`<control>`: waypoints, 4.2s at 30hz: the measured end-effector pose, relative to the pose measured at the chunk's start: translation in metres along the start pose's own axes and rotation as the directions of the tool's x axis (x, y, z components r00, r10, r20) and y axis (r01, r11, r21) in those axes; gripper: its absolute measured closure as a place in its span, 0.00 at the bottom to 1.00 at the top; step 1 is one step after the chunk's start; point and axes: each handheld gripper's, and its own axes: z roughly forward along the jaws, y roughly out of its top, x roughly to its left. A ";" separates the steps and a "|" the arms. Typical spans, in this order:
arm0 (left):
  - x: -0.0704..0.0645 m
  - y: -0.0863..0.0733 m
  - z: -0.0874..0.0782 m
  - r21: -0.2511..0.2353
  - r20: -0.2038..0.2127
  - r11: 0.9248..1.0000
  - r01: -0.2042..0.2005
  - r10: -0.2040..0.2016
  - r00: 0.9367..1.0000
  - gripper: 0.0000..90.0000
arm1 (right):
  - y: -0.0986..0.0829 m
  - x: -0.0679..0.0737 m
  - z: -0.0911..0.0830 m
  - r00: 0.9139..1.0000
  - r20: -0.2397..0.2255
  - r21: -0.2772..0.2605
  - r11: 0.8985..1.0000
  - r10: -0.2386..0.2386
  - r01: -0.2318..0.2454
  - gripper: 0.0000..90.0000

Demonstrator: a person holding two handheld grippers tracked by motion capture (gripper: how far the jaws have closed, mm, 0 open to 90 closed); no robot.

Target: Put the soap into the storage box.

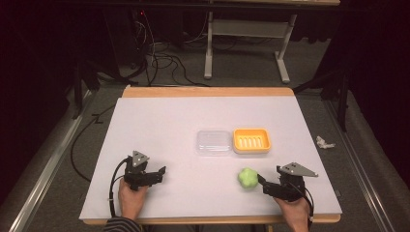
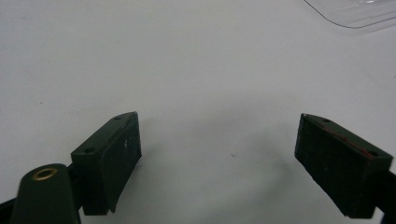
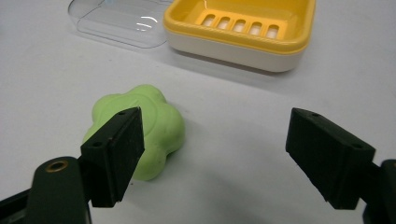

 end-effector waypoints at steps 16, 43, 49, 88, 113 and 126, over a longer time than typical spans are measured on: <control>0.000 0.000 0.000 -0.001 -0.005 1.000 0.003 -0.003 1.000 0.17 | 0.006 0.024 0.007 0.994 -0.077 0.082 0.993 -0.080 0.086 0.24; 0.001 0.001 0.001 -0.001 -0.013 1.000 0.004 -0.004 1.000 0.17 | 0.019 0.046 0.047 0.994 -0.051 0.262 0.959 -0.099 0.109 0.22; 0.001 0.001 0.001 0.001 -0.013 1.000 0.003 -0.003 1.000 0.17 | 0.020 0.049 0.051 0.995 -0.010 0.288 0.952 -0.102 0.101 0.29; 0.001 0.001 0.001 0.001 -0.011 1.000 0.015 -0.015 1.000 0.17 | 0.036 0.033 0.034 0.991 -0.042 0.184 0.974 -0.129 0.135 0.30; 0.001 0.001 0.001 0.003 -0.008 1.000 0.019 -0.019 1.000 0.17 | 0.070 0.005 0.027 0.996 -0.027 0.139 0.987 -0.081 0.084 0.30; 0.001 0.001 0.001 0.002 -0.009 1.000 0.021 -0.021 1.000 0.17 | 0.086 -0.008 0.033 0.998 -0.013 0.134 0.989 -0.065 0.067 0.30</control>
